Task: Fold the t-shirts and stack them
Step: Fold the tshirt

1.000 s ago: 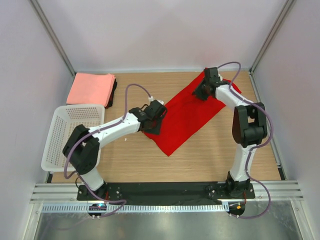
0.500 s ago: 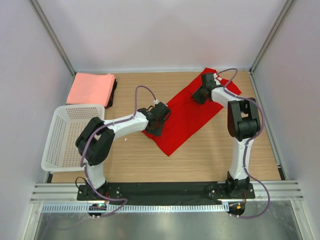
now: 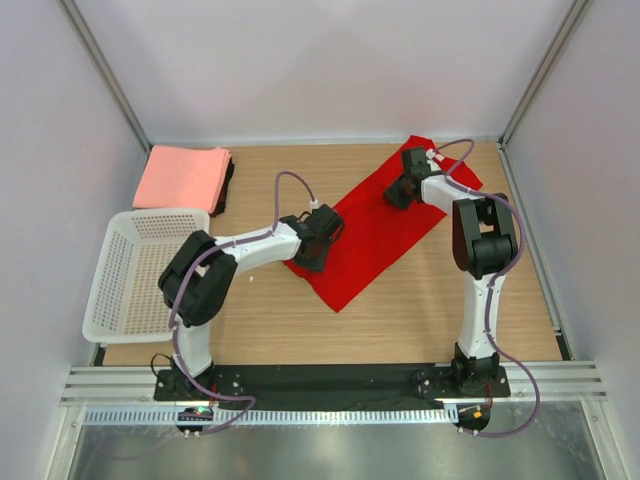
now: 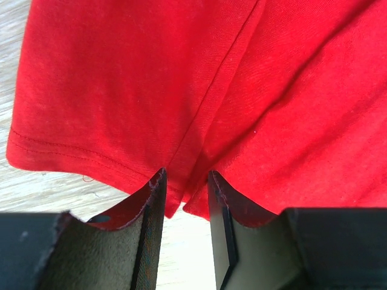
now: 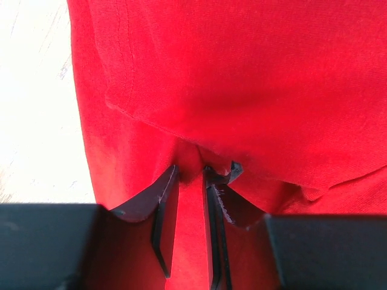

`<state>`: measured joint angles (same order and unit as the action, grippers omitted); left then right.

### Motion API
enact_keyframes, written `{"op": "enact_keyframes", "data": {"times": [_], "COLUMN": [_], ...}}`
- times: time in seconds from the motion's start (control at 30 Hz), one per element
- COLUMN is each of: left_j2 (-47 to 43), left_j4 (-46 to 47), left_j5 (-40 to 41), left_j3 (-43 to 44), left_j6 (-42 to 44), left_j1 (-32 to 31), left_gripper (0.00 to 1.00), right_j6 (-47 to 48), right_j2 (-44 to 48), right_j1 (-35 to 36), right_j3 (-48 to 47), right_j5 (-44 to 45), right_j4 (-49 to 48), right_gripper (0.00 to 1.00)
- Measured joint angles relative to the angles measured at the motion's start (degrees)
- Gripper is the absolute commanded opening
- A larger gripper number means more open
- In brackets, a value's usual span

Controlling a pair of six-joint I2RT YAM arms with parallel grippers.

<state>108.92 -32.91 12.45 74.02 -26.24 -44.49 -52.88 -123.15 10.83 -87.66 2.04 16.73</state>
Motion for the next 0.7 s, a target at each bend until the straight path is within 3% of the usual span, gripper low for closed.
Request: {"op": "enact_keyframes", "data": {"times": [0.7], "left_j2": [0.2], "left_j4": [0.0], "left_j5": [0.4], "left_j3": [0.1], "left_j6": [-0.7], "left_j1": [2.0], "left_gripper": [0.33], "right_j6": [0.2], "right_j2": [0.0], "right_j1": [0.0], "right_j3": [0.0], "right_j5": [0.9], "right_j4": [0.5], "right_gripper": [0.13]}}
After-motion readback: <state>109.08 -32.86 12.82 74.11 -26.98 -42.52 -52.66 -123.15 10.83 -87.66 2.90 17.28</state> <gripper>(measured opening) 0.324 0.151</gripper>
